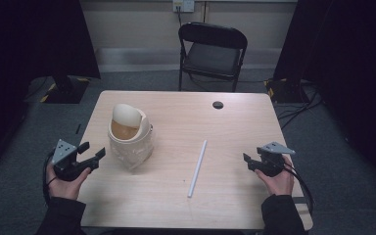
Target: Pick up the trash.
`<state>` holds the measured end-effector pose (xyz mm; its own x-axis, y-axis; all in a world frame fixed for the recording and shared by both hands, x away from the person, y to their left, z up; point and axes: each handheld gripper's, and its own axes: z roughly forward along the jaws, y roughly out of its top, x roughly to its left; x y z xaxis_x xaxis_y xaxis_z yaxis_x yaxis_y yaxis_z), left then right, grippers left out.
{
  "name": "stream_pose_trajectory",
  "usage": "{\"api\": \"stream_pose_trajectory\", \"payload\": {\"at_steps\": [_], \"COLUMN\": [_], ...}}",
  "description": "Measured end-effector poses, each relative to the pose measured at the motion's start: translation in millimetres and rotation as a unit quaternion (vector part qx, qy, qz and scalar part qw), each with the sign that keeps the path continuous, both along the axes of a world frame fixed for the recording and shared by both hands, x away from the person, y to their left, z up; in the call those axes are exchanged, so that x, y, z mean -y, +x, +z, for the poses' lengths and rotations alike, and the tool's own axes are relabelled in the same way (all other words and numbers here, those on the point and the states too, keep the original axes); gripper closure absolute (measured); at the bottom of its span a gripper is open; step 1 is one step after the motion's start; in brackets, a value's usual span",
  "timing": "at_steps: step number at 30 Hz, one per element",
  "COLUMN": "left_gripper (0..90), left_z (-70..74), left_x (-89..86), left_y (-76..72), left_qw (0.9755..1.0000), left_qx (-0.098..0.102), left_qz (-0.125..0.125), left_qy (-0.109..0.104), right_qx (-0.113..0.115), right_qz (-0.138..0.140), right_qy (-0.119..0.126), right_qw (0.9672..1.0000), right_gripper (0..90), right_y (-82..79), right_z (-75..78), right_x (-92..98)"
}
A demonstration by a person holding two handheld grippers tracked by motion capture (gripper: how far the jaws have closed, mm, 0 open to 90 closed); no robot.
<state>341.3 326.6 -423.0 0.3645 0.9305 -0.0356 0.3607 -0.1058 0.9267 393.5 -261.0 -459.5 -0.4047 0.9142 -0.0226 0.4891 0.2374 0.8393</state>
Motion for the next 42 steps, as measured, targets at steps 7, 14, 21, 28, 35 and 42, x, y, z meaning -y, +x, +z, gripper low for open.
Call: {"api": "stream_pose_trajectory", "payload": {"at_steps": [7, 14, 21, 28, 35, 42], "left_gripper": [33.8, 33.9, 33.7, 33.9, 34.6, 34.6], "left_z": [-35.8, -68.1, -75.6, -76.4, -76.7, -76.8], "left_x": [8.1, 15.0, 21.9, 25.4, 26.3, 26.2], "left_y": [-10.5, -10.7, -7.3, -4.8, -4.1, -3.9], "left_qw": [0.9991, 0.9942, 0.9904, 0.9876, 0.9867, 0.9868], "left_qx": [-0.038, -0.089, -0.112, -0.125, -0.128, -0.129], "left_qz": [-0.003, -0.007, -0.018, -0.024, -0.027, -0.025], "left_qy": [0.018, 0.060, 0.079, 0.092, 0.096, 0.095], "right_qx": [0.010, 0.015, 0.008, -0.010, -0.040, -0.082], "right_qz": [0.016, 0.024, 0.035, 0.053, 0.061, 0.054], "right_qy": [0.011, 0.025, 0.034, 0.026, 0.017, -0.003], "right_qw": [0.9998, 0.9993, 0.9988, 0.9982, 0.9972, 0.9952], "right_gripper": [40.8, 42.1, 44.8, 47.5, 49.4, 52.3], "right_y": [7.4, 14.2, 21.4, 32.0, 40.7, 45.2], "right_z": [20.5, 36.1, 41.3, 32.7, 10.7, -9.8], "right_x": [-22.6, -43.9, -70.7, -106.3, -137.0, -151.3]}}
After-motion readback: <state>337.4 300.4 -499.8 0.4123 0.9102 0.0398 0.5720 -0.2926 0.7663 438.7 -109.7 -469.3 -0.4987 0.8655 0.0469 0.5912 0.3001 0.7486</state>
